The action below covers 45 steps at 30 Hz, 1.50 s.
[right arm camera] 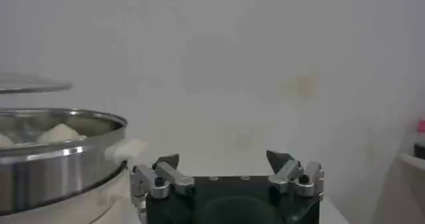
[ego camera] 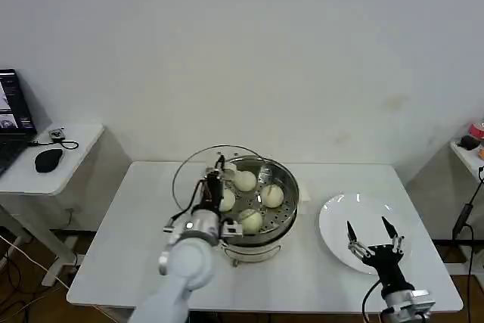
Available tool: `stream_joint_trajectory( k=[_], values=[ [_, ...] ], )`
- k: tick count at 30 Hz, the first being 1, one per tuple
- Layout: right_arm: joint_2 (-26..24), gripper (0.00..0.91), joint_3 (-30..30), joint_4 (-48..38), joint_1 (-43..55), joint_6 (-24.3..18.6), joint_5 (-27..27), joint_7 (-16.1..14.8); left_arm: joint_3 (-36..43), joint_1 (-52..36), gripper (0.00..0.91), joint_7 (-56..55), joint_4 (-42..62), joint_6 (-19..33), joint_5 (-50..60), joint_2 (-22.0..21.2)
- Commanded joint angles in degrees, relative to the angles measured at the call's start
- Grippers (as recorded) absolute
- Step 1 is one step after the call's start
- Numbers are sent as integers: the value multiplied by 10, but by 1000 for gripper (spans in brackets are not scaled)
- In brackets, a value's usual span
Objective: Take steamed baozi put them in steamer then cover it.
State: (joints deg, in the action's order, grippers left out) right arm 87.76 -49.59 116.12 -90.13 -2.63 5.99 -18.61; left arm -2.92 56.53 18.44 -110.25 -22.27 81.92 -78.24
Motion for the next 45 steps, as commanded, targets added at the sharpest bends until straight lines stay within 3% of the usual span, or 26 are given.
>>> stream_joint_trajectory(
  k=[1,18,45],
  values=[
    [6,907,12,-3,3,-1,-9,-1,45,9,0,5,30,3,104,-92],
    [3,907,16,-13,2,-6,-8,-3,50,6,0,-7,82,16,137,-120],
    [3,907,28,-14,-6,-10,-9,-9,19,3,0,-13,99,23,138,-122]
  ],
)
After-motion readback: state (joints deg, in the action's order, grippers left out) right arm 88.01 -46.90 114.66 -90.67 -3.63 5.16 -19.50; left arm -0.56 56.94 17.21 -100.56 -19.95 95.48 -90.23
